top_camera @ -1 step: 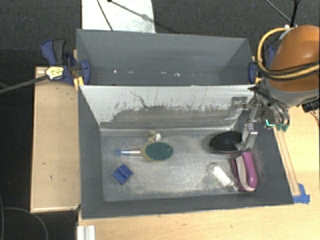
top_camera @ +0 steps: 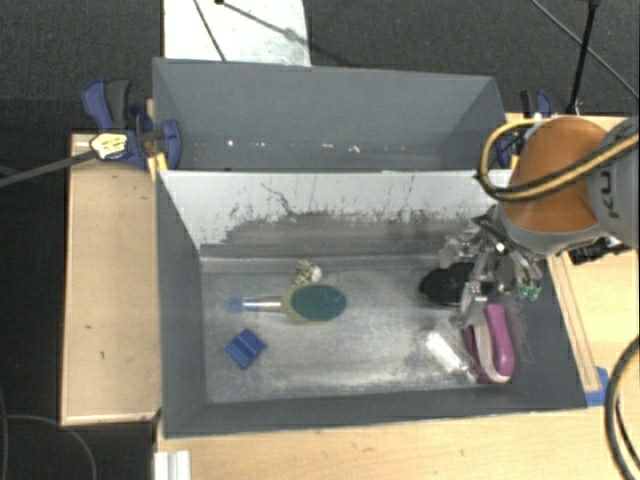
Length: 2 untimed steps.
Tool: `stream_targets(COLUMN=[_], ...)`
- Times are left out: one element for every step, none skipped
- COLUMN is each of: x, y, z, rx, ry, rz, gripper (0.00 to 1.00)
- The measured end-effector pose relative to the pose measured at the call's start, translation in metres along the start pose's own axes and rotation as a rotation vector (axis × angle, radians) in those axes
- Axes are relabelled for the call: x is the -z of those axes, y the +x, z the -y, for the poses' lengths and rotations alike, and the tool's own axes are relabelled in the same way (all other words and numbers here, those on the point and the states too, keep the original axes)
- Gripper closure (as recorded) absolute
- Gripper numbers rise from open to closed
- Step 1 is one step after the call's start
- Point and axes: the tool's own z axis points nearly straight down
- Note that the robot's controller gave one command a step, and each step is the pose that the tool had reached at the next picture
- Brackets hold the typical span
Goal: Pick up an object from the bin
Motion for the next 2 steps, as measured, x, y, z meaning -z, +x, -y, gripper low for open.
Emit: stream_targets(x=[-0.0355, -0.0339], y=[-0.0064, -0.0065], z=[0.0229, 0.0216], rx=[0.009, 0.015], ry=[0.001, 0.001], rz=[0.004, 0.005], gripper=[0.0, 1.0])
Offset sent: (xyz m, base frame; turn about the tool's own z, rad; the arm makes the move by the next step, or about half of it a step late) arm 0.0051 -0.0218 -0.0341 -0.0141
